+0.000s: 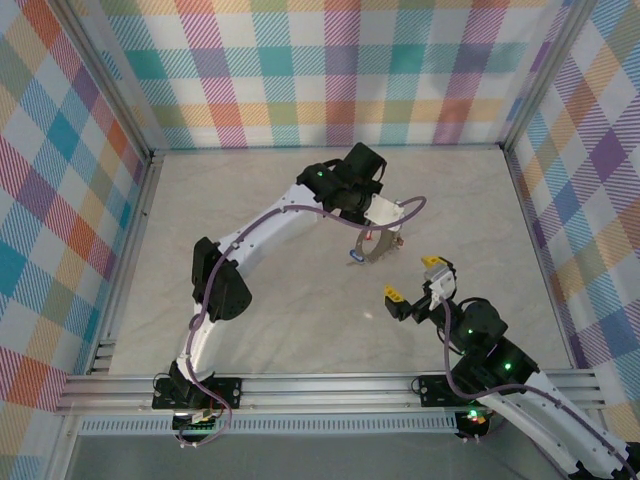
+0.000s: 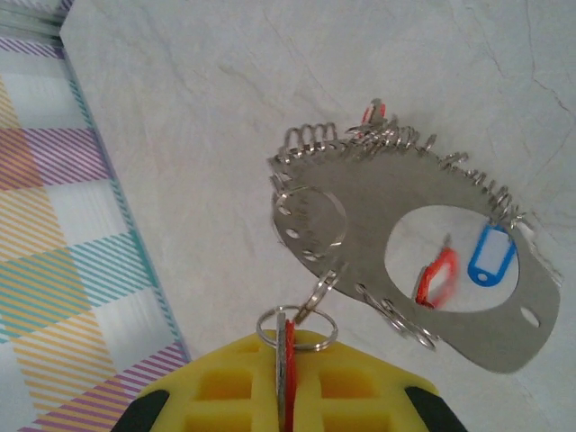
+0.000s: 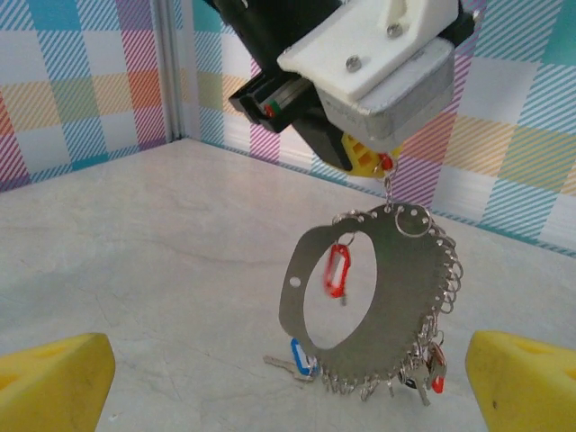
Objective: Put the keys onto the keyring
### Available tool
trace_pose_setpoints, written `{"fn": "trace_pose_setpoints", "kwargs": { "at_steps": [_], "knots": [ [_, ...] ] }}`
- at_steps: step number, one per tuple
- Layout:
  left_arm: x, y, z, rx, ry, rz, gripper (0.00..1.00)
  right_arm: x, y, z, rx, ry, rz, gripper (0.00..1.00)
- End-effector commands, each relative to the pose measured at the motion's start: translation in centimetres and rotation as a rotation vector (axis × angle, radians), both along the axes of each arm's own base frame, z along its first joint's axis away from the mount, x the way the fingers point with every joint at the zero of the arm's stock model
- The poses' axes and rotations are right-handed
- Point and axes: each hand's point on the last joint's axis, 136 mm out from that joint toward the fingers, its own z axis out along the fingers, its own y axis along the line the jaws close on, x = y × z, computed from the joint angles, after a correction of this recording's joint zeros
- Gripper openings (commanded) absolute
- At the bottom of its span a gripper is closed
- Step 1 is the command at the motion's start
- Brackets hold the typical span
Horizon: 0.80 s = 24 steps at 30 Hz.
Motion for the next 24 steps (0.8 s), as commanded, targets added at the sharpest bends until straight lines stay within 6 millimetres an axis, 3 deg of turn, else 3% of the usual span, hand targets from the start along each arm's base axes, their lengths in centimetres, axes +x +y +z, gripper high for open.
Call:
{"fn": "trace_pose_setpoints", "kwargs": {
  "at_steps": [1,17,21,24],
  "knots": [
    [-0.6,2.2,-0.5,0.025,0.047,0.037,0.00,0.1,-0.4,0.5,0.008,-0.017,-0.021,1.00],
    [2.8,10.8,-5.0,0.029,0.220,0.246,0.00,0.7,1.1,0.3,-0.013,0.006,0.023,1.00],
    [3.2,13.8,-7.0,0.080,0.236,0.309,0.00,0.8,1.4,0.0,-0.021,0.016,0.031,1.00],
    [2.6,16.8,-9.9,0.205,0.264,0.365,0.00,1.0,1.7,-0.5,-0.026,0.021,0.035,1.00]
  ]
}}
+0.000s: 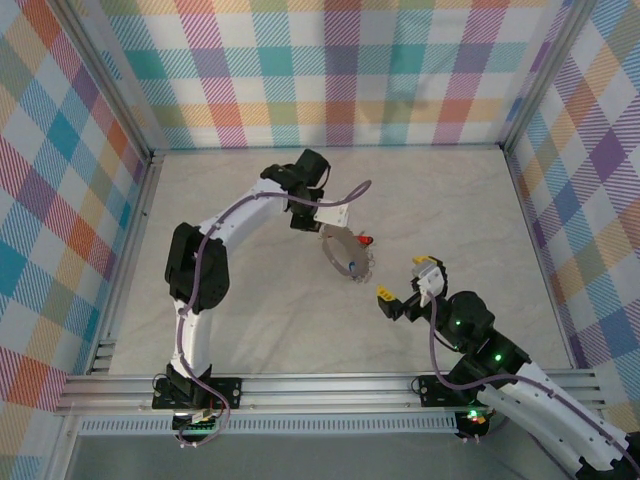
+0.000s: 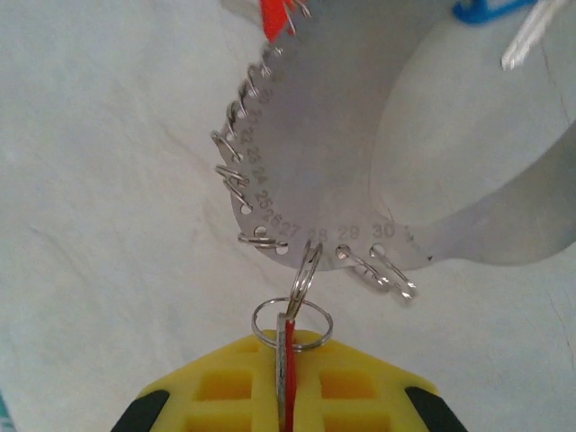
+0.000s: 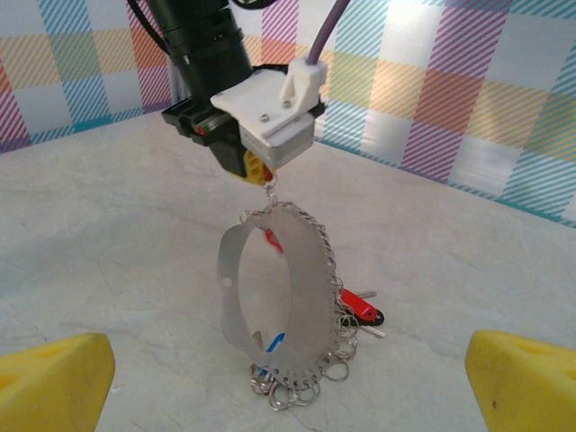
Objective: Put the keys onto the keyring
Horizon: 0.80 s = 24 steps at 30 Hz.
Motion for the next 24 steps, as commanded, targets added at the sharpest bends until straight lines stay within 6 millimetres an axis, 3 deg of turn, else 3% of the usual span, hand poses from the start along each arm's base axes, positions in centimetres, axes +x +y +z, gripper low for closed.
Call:
{"fn": "trace_pose_setpoints", "kwargs": {
  "at_steps": [1,7,14,18,24],
  "knots": [
    [-0.7,3.6,-1.0,0.109,0.018,0.065,0.00,0.2,0.4,1.2,0.033,-0.033,0.016,1.00],
    [-2.6,7.3,-4.5,0.124,0.141,0.202,0.00,0.6,1.1,-0.3,-0.044,0.001,0.035,1.00],
    [-2.9,9.1,-7.2,0.066,0.227,0.348,0.12,1.3,0.4,-0.4,-0.043,0.018,-0.013,1.00],
    [-2.4,9.4,-7.6,0.064,0.202,0.389,0.15,1.4,-0.2,0.1,-0.045,0.003,-0.041,1.00],
    [-2.4,9.9,-8.0,0.051,0.214,0.446,0.33,1.5,-1.4,0.9,-0.067,-0.030,-0.085,1.00]
  ]
}}
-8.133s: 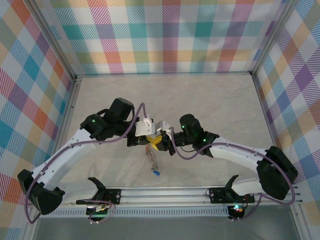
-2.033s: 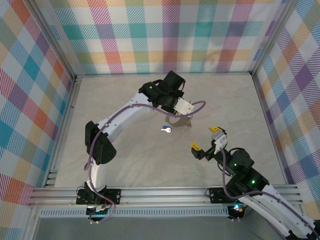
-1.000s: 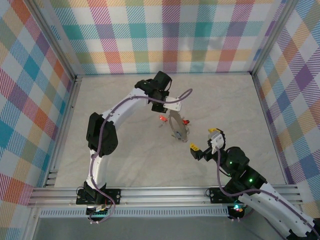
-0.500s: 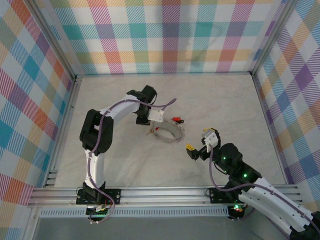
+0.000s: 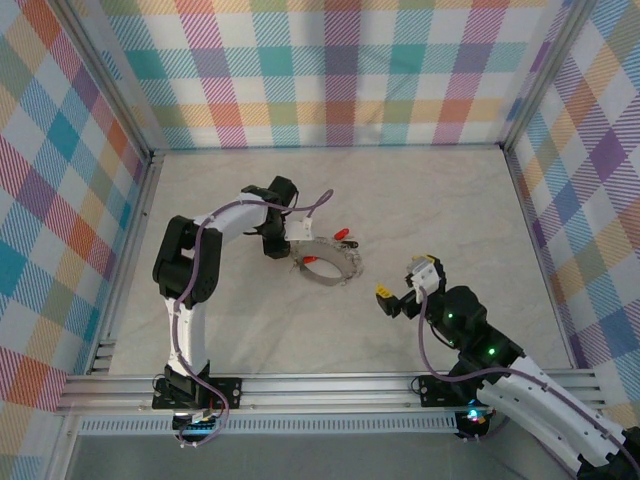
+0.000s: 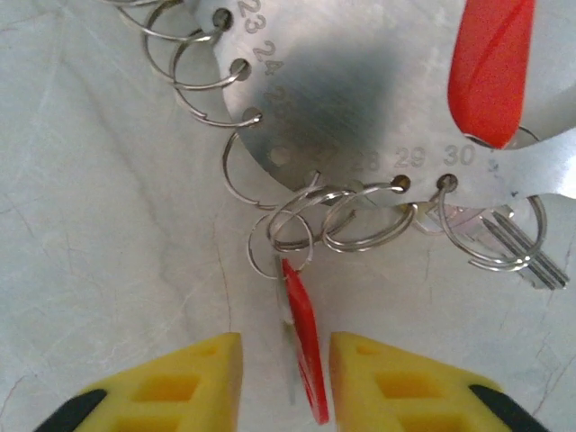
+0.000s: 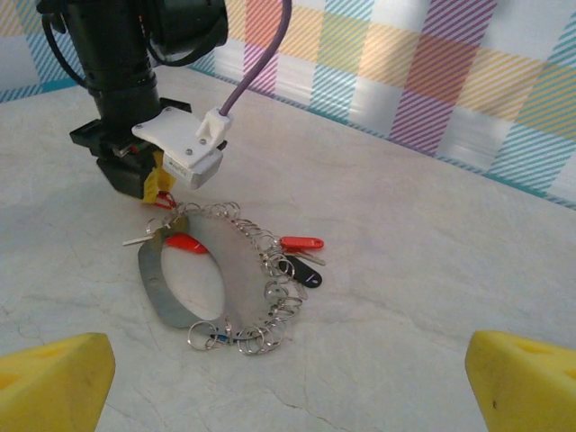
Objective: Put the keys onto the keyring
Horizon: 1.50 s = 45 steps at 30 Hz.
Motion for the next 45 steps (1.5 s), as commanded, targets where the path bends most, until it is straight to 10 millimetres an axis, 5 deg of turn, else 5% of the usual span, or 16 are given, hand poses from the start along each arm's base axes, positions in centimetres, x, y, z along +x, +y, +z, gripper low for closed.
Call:
{"fn": "trace_pose_setpoints", "kwargs": {
  "at_steps": [1,5,6,7,8,14,19,25,30,37,40,45],
  "knots": [
    [-0.1,0.3,1.0,-0.045,-0.007,0.057,0.33,0.3,-1.1,2.5,-0.001,-0.065,-0.048,1.00],
    [-0.2,0.6,2.5,-0.118,-0.017,0.139,0.38,0.8,-1.9,3.4,-0.013,-0.104,-0.081,1.00],
    [-0.1,0.8,3.1,-0.133,-0.040,0.163,0.55,1.1,-2.0,3.6,-0.015,-0.111,-0.088,1.00],
    [0.0,0.9,3.8,-0.147,-0.066,0.178,0.98,1.3,-2.0,3.6,-0.018,-0.115,-0.087,1.00],
    [0.0,1.0,4.4,-0.163,-0.090,0.201,1.00,1.4,-1.8,3.6,-0.027,-0.116,-0.072,1.00],
    [0.5,3.3,8.7,-0.334,-0.253,0.521,1.00,4.9,-3.3,1.9,-0.054,-0.013,-0.151,1.00],
    [0.0,6.8,12.4,-0.779,-0.440,0.880,1.00,7.9,-6.4,-0.1,0.011,0.051,-0.296,1.00],
    [-2.4,12.1,10.1,-0.823,-0.647,1.092,1.00,10.0,-9.1,-4.1,0.053,0.128,-0.381,1.00],
    [-1.9,13.1,8.1,-0.871,-0.705,1.157,1.00,11.5,-10.6,-7.0,0.082,0.164,-0.432,1.00],
    [1.4,13.9,6.3,-0.819,-0.743,1.153,1.00,14.7,-9.9,-6.7,0.060,0.098,-0.393,1.00],
    [1.2,16.0,4.9,-0.871,-0.810,1.239,1.00,15.8,-9.2,-7.3,0.012,0.093,-0.352,1.00],
    [1.0,16.2,4.8,-0.864,-0.817,1.248,1.00,16.6,-10.5,-8.1,0.039,0.096,-0.401,1.00]
  ]
}}
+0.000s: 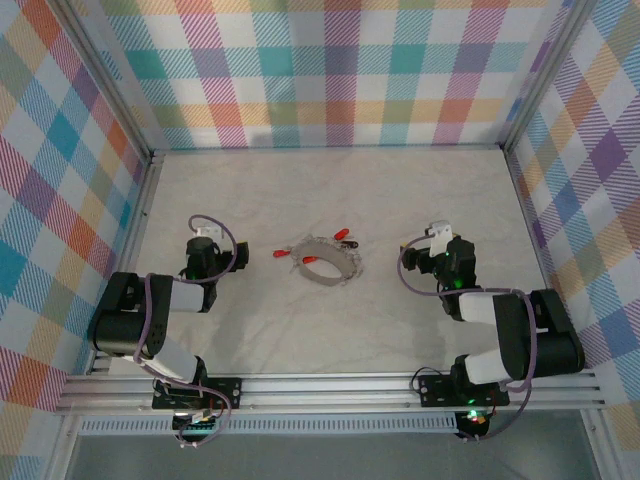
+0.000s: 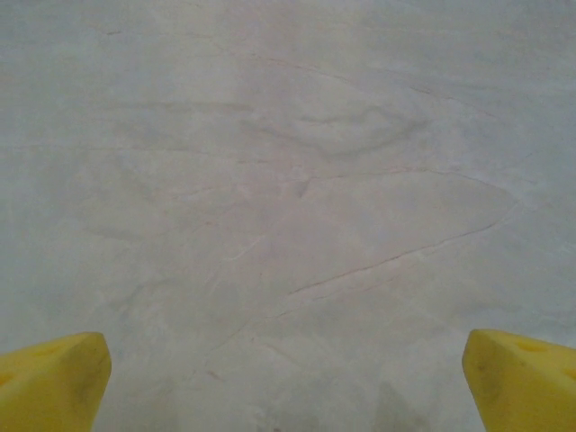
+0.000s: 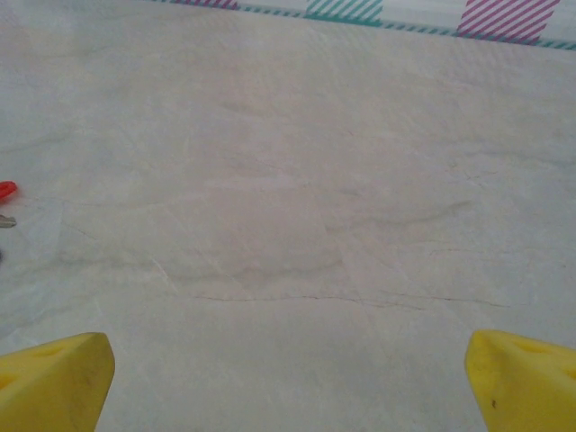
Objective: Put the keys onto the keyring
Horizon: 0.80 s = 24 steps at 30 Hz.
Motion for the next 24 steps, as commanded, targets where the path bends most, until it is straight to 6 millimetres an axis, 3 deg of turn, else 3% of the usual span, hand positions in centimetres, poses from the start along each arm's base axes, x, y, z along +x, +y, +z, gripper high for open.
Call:
{"fn": "trace_pose_setpoints", "kwargs": {
  "at_steps": [1,3,5,10,24],
  "knots": [
    [1.6,0.7,2.5,-0.016,-0.096,0.047,1.00,1.4,-1.1,2.1,0.033,-0.110,-0.037,1.00],
    [1.7,0.8,2.4,-0.008,-0.083,0.054,1.00,2.3,-1.3,2.0,0.066,-0.150,-0.041,1.00],
    [1.7,0.7,2.3,-0.007,-0.082,0.053,1.00,2.7,-1.5,1.1,0.078,-0.061,-0.041,1.00],
    [1.8,0.5,2.4,0.002,-0.082,0.048,1.00,3.4,-3.3,0.9,0.084,-0.027,-0.158,1.00],
    [1.8,0.4,2.4,0.000,-0.082,0.043,1.00,3.5,-3.4,0.8,0.092,-0.019,-0.150,1.00]
  ]
}}
